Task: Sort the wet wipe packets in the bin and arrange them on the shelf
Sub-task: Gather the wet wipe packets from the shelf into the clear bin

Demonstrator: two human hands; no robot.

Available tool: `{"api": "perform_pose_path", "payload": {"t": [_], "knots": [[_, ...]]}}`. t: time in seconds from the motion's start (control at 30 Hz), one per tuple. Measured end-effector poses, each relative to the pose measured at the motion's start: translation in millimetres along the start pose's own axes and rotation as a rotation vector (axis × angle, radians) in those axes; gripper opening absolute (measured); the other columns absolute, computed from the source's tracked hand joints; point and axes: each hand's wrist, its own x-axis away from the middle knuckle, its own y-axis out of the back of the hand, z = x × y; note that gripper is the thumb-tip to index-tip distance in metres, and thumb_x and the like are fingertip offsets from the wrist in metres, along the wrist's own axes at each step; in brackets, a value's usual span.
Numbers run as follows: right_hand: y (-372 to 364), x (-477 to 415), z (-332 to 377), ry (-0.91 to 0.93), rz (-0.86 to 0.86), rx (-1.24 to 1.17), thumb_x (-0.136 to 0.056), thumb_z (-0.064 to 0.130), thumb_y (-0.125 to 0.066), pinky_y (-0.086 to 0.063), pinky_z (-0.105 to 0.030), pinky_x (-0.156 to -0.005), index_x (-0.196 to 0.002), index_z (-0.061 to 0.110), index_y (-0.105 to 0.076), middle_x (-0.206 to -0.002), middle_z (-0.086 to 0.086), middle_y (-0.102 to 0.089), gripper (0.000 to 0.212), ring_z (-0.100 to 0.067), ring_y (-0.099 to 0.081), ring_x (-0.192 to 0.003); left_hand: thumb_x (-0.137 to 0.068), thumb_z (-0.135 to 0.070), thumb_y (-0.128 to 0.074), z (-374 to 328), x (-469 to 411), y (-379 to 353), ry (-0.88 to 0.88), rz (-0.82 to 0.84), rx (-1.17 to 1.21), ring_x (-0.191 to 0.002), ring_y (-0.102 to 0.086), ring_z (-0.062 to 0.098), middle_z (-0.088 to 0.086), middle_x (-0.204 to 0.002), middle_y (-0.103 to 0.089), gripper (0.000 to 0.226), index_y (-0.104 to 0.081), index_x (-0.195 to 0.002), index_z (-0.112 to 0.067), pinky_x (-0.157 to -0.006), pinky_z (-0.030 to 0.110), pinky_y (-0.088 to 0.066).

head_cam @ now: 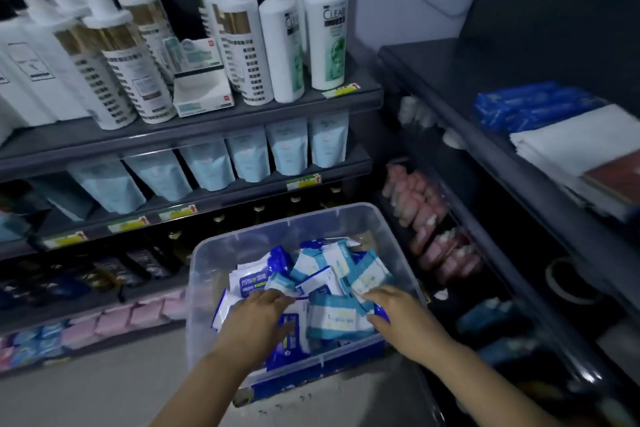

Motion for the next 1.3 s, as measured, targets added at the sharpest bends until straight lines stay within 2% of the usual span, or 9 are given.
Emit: {"api": "perform_pose_path", "payload": {"t": [0.1, 0.27, 0.47, 0.6, 0.73, 0.9, 1.0, 1.07, 1.3], "knots": [[12, 35, 1, -0.074, -0.133, -0.053, -0.092, 0.023, -0.055, -0.039, -0.024, -0.099, -0.131, 0.022, -0.052, -0.131, 0.005, -0.051, 0.04, -0.014, -0.049, -0.12, -0.069, -0.028, -0.081, -15, -14, 6, -0.193, -0.035, 0.009, -0.089, -0.067, 0.026, -0.001, -0.1, -0.07, 0.039, -0.071, -0.107, -0.023, -0.069, 0.036, -0.056], [43, 124, -18, -0.283, -0.308, -0.064, -0.096, 0.025, -0.048, -0.034, -0.027, -0.104, -0.137, 0.021, -0.045, -0.138, 0.002, -0.046, 0.041, -0.016, -0.041, -0.126, -0.053, -0.03, -0.088, -93, -36, 28, -0.505, -0.161, -0.063, -0.067, -0.066, 0.021, -0.003, -0.079, -0.069, 0.038, -0.075, -0.088, -0.022, -0.051, 0.029, -0.055], [67, 267, -71, -0.554, -0.557, 0.015, -0.096, 0.025, -0.047, -0.027, -0.017, -0.101, -0.132, 0.019, -0.05, -0.138, 0.002, -0.045, 0.036, -0.017, -0.039, -0.128, -0.072, -0.038, -0.042, -229, -29, 50, -0.892, -0.276, 0.018, -0.068, -0.064, 0.02, -0.004, -0.08, -0.065, 0.04, -0.07, -0.096, -0.023, -0.056, 0.027, -0.05], [71, 376, -91, -0.747, -0.704, 0.001, -0.097, 0.023, -0.047, -0.023, -0.016, -0.103, -0.134, 0.02, -0.049, -0.14, 0.002, -0.044, 0.037, -0.015, -0.037, -0.129, -0.074, -0.034, -0.046, -326, 7, 51, -1.073, -0.296, 0.048, -0.069, -0.065, 0.024, -0.001, -0.086, -0.066, 0.037, -0.07, -0.099, -0.019, -0.054, 0.03, -0.054], [54, 489, -110, -0.874, -0.822, 0.01, -0.094, 0.021, -0.052, -0.027, -0.012, -0.098, -0.13, 0.016, -0.054, -0.133, 0.002, -0.052, 0.037, -0.015, -0.045, -0.125, -0.062, -0.022, -0.085, -425, 64, 37, -1.243, -0.315, 0.067, -0.072, -0.067, 0.02, -0.002, -0.09, -0.069, 0.041, -0.072, -0.101, -0.016, -0.056, 0.027, -0.056], [23, 635, -137, -1.035, -0.936, 0.006, -0.088, 0.016, -0.062, -0.029, -0.014, -0.095, -0.122, 0.014, -0.061, -0.124, 0.0, -0.059, 0.034, -0.019, -0.052, -0.117, -0.083, -0.039, -0.044, -542, 147, 3, -1.427, -0.326, 0.085, -0.073, -0.065, 0.015, -0.006, -0.089, -0.067, 0.037, -0.071, -0.101, -0.021, -0.057, 0.023, -0.053], [13, 711, -147, -1.131, -0.977, 0.026, -0.089, 0.014, -0.06, -0.026, -0.012, -0.093, -0.124, 0.013, -0.059, -0.127, -0.001, -0.057, 0.035, -0.019, -0.049, -0.12, -0.081, -0.034, -0.069, -600, 197, -13, -1.481, -0.303, 0.101, -0.077, -0.065, 0.014, -0.007, -0.094, -0.066, 0.026, -0.069, -0.105, -0.021, -0.057, 0.026, -0.055], [6, 754, -154, -1.194, -0.999, 0.012, -0.089, 0.015, -0.06, -0.028, -0.012, -0.095, -0.125, 0.014, -0.058, -0.128, -0.003, -0.056, 0.036, -0.019, -0.048, -0.121, -0.064, -0.029, -0.085, -635, 224, -23, -1.509, -0.242, 0.095, -0.077, -0.065, 0.015, -0.007, -0.095, -0.067, 0.045, -0.07, -0.106, -0.022, -0.057, 0.026, -0.055], [-16, 865, -170, -1.373, -1.106, -0.018, -0.088, 0.017, -0.062, -0.036, -0.024, -0.099, -0.126, 0.015, -0.057, -0.128, -0.003, -0.057, 0.038, -0.02, -0.047, -0.121, -0.057, -0.028, -0.089, -742, 296, -45, -1.691, -0.168, 0.053, -0.076, -0.065, 0.013, -0.006, -0.095, -0.068, 0.052, -0.071, -0.106, -0.022, -0.056, 0.026, -0.055]]}}
